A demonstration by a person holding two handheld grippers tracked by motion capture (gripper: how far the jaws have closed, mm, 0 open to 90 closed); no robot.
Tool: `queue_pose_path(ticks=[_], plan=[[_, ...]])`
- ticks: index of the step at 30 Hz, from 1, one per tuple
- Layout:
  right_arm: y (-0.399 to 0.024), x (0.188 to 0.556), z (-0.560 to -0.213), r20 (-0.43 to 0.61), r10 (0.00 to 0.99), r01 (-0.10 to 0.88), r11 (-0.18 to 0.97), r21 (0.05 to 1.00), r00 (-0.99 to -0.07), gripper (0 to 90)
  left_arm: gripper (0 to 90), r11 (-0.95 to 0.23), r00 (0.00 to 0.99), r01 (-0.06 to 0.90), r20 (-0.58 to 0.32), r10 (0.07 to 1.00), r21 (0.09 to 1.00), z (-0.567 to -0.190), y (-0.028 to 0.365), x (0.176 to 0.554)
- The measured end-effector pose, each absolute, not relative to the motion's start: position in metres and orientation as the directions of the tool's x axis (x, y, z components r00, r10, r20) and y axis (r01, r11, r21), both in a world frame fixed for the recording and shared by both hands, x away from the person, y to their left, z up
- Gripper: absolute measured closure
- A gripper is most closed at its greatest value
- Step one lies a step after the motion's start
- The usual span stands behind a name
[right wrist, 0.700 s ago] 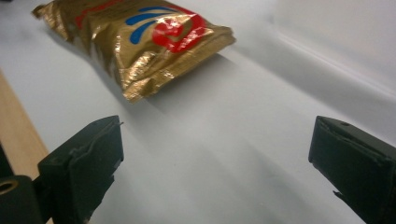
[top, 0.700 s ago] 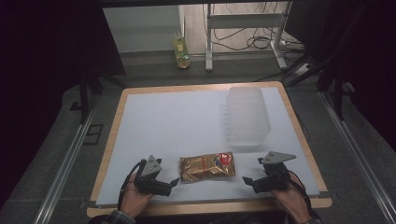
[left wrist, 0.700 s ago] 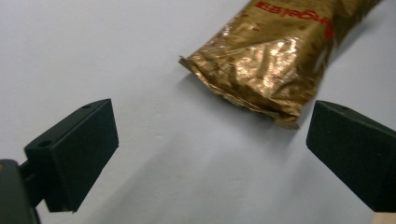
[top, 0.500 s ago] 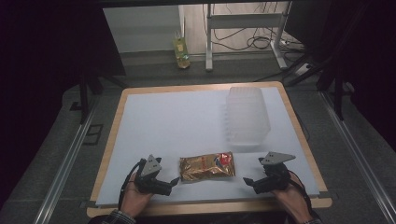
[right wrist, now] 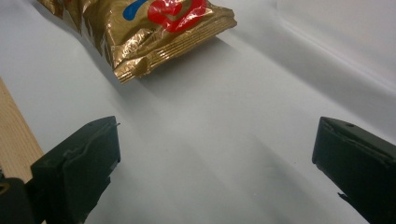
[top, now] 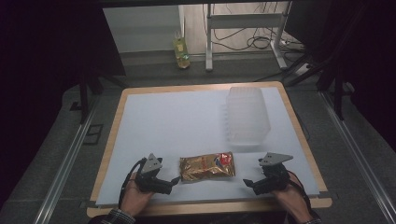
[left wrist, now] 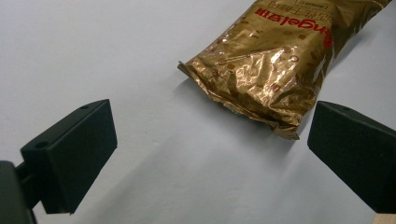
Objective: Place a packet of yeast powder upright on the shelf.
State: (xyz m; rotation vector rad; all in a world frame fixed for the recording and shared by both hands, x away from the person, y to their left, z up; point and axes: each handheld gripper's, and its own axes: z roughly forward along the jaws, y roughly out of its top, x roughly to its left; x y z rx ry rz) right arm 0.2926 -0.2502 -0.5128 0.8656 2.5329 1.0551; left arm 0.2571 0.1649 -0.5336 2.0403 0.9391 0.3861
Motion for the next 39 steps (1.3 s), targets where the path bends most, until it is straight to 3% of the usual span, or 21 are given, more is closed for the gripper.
queue_pose_path(ticks=[7,15,23,39], plan=[[-0.25,0.293,-0.513,-0.014,0.62,0.428,0.558,0.711,-0.785,1.1,3.9,-0.363,0.673,0.491,-0.081,0.735,0.792,-0.529,0.167,0.258],[-0.25,0.293,-0.514,-0.017,0.624,0.434,0.562,0.705,-0.781,1.1,25.7,-0.354,0.698,0.464,-0.089,0.71,0.812,-0.522,0.167,0.255],[-0.249,0.293,-0.514,-0.023,0.626,0.433,0.566,0.701,-0.78,1.1,31.8,-0.365,0.713,0.453,-0.086,0.695,0.813,-0.518,0.158,0.256],[-0.248,0.293,-0.515,-0.037,0.624,0.431,0.58,0.692,-0.781,1.1,70.5,-0.401,0.722,0.437,-0.049,0.69,0.805,-0.514,0.14,0.259]])
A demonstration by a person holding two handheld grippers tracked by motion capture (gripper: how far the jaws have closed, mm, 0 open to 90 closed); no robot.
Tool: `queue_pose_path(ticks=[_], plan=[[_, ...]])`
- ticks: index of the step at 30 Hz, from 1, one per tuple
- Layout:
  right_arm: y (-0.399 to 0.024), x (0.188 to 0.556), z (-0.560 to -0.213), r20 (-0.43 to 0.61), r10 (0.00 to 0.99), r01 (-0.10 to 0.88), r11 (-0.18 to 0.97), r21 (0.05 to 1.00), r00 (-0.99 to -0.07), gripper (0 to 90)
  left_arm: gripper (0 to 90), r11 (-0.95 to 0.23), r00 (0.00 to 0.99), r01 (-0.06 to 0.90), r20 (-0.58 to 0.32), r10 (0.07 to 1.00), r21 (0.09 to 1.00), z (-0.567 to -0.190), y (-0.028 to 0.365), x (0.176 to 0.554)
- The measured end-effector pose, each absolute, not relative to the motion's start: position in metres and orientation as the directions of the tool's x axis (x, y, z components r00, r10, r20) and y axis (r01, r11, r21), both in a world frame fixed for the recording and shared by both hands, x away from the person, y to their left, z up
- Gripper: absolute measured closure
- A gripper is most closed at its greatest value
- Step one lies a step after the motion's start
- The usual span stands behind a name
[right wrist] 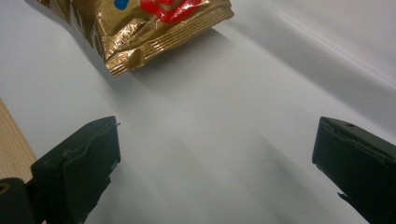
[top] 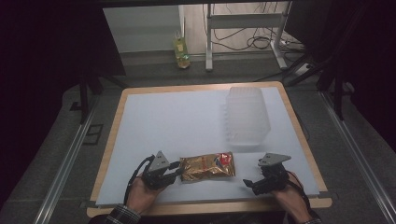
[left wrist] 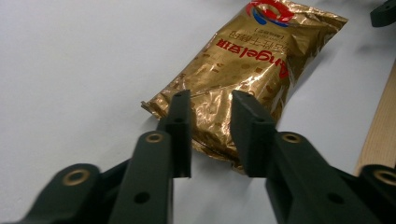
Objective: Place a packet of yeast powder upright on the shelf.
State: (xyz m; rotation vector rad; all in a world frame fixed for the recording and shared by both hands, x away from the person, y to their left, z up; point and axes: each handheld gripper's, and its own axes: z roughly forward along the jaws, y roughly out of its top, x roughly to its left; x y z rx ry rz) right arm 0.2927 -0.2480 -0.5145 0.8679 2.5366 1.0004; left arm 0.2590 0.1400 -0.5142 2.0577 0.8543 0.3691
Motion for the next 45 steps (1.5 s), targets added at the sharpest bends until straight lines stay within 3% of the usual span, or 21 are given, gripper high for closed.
queue_pose_path(ticks=[8,27,35,45], plan=[[-0.246,0.292,-0.515,-0.042,0.622,0.428,0.584,0.69,-0.782,1.1,89.5,-0.415,0.738,0.425,-0.042,0.674,0.805,-0.513,0.133,0.263],[-0.243,0.293,-0.516,-0.041,0.626,0.437,0.588,0.681,-0.779,1.1,89.7,-0.408,0.762,0.45,-0.104,0.639,0.795,-0.532,0.115,0.283],[-0.243,0.291,-0.515,-0.041,0.622,0.433,0.59,0.681,-0.782,1.1,90.0,-0.449,0.741,0.418,-0.011,0.671,0.79,-0.536,0.117,0.277],[-0.243,0.288,-0.513,-0.016,0.622,0.446,0.58,0.682,-0.783,1.1,90.0,-0.419,0.714,0.442,-0.027,0.7,0.793,-0.539,0.122,0.27]])
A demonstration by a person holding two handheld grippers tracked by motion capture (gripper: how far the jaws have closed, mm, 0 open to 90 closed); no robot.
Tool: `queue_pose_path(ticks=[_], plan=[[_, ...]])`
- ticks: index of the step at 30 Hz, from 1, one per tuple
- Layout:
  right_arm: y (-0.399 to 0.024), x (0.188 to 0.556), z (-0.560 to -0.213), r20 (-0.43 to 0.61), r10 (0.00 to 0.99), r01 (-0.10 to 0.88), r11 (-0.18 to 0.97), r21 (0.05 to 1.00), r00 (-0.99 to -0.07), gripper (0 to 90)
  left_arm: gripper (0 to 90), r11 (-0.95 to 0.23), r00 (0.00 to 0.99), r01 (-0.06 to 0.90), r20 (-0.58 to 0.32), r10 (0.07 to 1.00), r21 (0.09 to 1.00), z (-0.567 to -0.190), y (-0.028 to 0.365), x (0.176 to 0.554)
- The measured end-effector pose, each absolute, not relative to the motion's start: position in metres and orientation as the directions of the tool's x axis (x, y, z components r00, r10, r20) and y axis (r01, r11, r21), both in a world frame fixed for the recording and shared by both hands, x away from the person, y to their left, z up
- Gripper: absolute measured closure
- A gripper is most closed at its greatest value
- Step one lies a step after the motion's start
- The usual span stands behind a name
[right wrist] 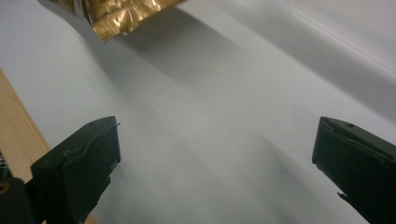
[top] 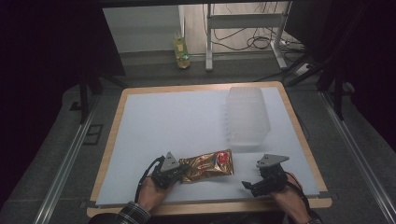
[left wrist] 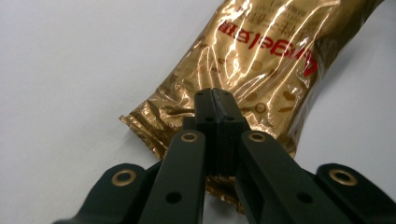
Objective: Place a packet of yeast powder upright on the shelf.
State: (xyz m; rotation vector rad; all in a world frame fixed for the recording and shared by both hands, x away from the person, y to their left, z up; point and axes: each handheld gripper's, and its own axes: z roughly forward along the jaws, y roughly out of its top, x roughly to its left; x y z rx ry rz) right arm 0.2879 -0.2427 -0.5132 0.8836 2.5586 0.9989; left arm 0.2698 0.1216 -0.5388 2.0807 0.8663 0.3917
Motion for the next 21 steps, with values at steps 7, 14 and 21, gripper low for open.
queue_pose_path(ticks=[7,14,21], plan=[[-0.239,0.286,-0.511,0.018,0.606,0.451,0.572,0.685,-0.795,1.1,90.0,-0.421,0.698,0.469,-0.034,0.715,0.776,-0.543,0.129,0.266],[-0.23,0.287,-0.51,0.084,0.576,0.468,0.561,0.683,-0.813,1.2,90.0,-0.452,0.69,0.499,-0.023,0.723,0.74,-0.545,0.131,0.268],[-0.216,0.291,-0.51,0.164,0.554,0.501,0.538,0.678,-0.816,1.2,90.0,-0.44,0.688,0.508,-0.041,0.725,0.74,-0.546,0.132,0.269]])
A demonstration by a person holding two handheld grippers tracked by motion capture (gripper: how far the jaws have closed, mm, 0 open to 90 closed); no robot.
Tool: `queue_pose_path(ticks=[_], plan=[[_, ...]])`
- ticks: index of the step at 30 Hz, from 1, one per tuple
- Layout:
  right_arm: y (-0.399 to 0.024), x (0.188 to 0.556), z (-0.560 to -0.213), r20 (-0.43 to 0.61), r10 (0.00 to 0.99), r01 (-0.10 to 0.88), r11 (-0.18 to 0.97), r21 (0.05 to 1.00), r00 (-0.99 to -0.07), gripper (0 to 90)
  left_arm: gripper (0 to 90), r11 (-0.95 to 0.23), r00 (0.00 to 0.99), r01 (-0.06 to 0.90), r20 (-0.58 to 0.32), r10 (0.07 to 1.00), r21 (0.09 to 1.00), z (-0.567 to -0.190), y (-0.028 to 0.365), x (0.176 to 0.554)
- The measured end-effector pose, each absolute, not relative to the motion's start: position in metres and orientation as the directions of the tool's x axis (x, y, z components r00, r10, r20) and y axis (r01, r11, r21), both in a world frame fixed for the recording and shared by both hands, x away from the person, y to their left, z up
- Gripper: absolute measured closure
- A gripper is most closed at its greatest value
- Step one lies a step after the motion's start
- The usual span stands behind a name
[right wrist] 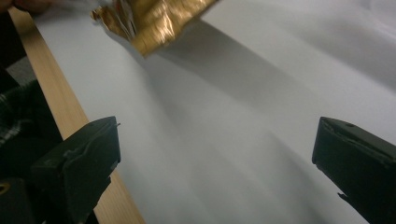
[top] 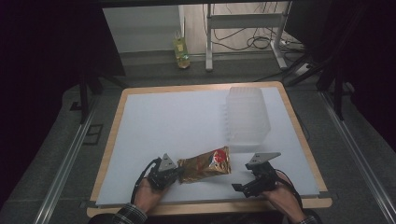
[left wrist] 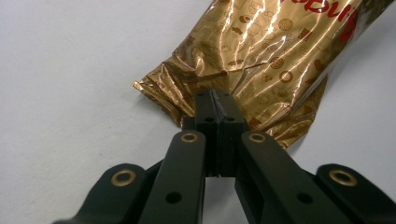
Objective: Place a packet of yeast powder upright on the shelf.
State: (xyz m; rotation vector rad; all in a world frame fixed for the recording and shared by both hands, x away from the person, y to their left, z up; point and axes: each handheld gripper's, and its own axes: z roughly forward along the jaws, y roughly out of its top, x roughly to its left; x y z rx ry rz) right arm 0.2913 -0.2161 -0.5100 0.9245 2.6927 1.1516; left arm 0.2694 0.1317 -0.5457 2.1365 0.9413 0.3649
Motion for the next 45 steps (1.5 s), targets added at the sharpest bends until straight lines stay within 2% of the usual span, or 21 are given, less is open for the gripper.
queue_pose_path(ticks=[9,13,14,21,26,27,29,36,37,39,42,45], plan=[[-0.194,0.3,-0.504,0.26,0.534,0.554,0.517,0.653,-0.804,1.3,90.0,-0.444,0.687,0.506,-0.033,0.726,0.739,-0.546,0.131,0.269],[-0.187,0.304,-0.502,0.257,0.537,0.558,0.528,0.64,-0.803,2.1,90.0,-0.446,0.687,0.505,-0.031,0.726,0.739,-0.546,0.131,0.269],[-0.181,0.308,-0.5,0.271,0.542,0.57,0.517,0.639,-0.796,5.0,90.0,-0.447,0.687,0.504,-0.029,0.726,0.739,-0.546,0.131,0.268],[-0.162,0.321,-0.494,0.337,0.553,0.619,0.466,0.633,-0.762,10.8,90.0,-0.448,0.685,0.504,-0.025,0.728,0.738,-0.546,0.13,0.268],[-0.156,0.329,-0.491,0.41,0.562,0.675,0.419,0.608,-0.718,23.0,89.9,-0.447,0.683,0.504,-0.024,0.73,0.739,-0.546,0.13,0.268],[-0.156,0.329,-0.491,0.41,0.562,0.675,0.419,0.608,-0.718,23.0,89.9,-0.447,0.683,0.504,-0.024,0.73,0.739,-0.546,0.13,0.268],[-0.153,0.332,-0.49,0.451,0.556,0.701,0.402,0.589,-0.698,31.2,89.8,-0.451,0.682,0.501,-0.017,0.731,0.739,-0.545,0.129,0.267],[-0.149,0.336,-0.484,0.458,0.562,0.707,0.382,0.596,-0.689,58.8,89.7,-0.458,0.683,0.493,-0.003,0.731,0.739,-0.545,0.128,0.266],[-0.149,0.336,-0.484,0.458,0.562,0.707,0.382,0.596,-0.689,58.8,89.7,-0.458,0.683,0.493,-0.003,0.731,0.739,-0.545,0.128,0.266],[-0.149,0.337,-0.479,0.472,0.54,0.703,0.385,0.598,-0.697,65.4,89.6,-0.476,0.69,0.481,0.017,0.724,0.736,-0.544,0.128,0.266],[-0.148,0.339,-0.474,0.493,0.524,0.709,0.379,0.595,-0.695,71.7,84.6,-0.485,0.693,0.471,0.032,0.721,0.737,-0.541,0.131,0.267],[-0.147,0.34,-0.47,0.486,0.511,0.694,0.386,0.608,-0.71,75.9,80.3,-0.466,0.694,0.472,0.01,0.72,0.749,-0.539,0.137,0.266]])
